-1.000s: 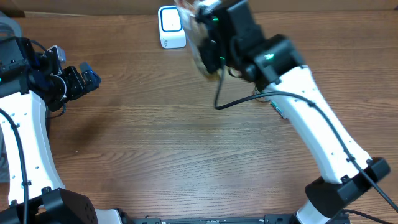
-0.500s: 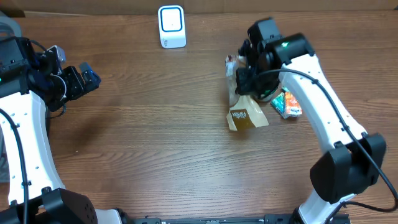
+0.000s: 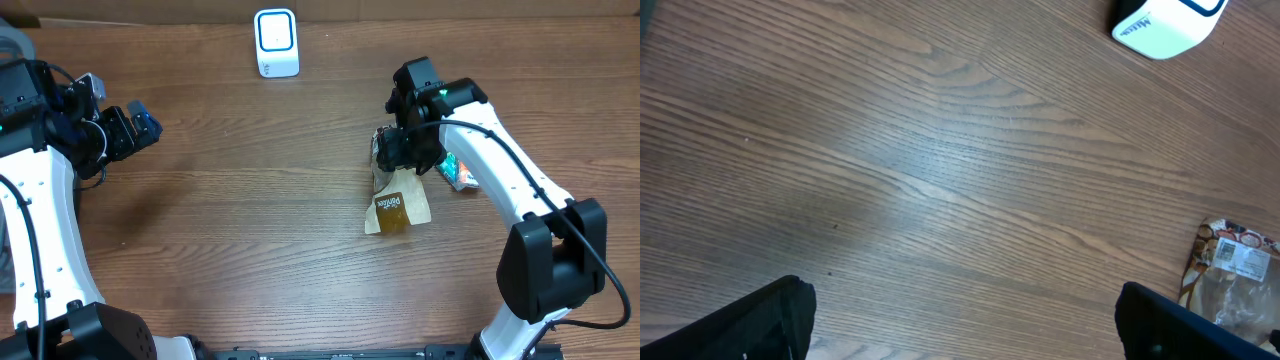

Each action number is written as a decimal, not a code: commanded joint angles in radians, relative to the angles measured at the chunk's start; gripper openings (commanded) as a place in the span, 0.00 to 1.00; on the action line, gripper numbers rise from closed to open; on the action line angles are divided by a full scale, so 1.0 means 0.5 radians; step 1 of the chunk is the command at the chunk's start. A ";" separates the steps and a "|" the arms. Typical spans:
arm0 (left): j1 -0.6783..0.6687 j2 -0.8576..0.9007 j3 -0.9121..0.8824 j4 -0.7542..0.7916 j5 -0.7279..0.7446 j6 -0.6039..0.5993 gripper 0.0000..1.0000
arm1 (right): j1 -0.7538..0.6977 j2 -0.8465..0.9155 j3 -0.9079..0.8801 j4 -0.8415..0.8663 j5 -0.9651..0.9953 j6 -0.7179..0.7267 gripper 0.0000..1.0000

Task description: Scan the item barcode

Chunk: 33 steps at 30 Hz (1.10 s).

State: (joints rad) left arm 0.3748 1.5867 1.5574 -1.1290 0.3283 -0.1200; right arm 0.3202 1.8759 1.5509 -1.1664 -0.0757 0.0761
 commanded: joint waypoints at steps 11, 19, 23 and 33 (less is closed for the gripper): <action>-0.005 0.002 0.007 0.007 0.002 0.018 1.00 | 0.011 -0.028 1.437 -0.874 0.045 0.000 0.85; -0.005 0.002 0.007 0.007 0.002 0.018 1.00 | 0.014 -0.212 1.828 -1.055 -0.122 0.074 1.00; -0.005 0.002 0.007 0.007 0.002 0.018 1.00 | 0.014 -0.431 1.828 -1.055 -0.202 0.174 1.00; -0.005 0.002 0.007 0.007 0.002 0.018 0.99 | 0.013 -0.980 1.828 -1.054 -0.205 0.175 1.00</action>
State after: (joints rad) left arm 0.3748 1.5867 1.5574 -1.1294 0.3283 -0.1200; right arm 0.3225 1.4387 2.4481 -1.6951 -0.1764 0.1566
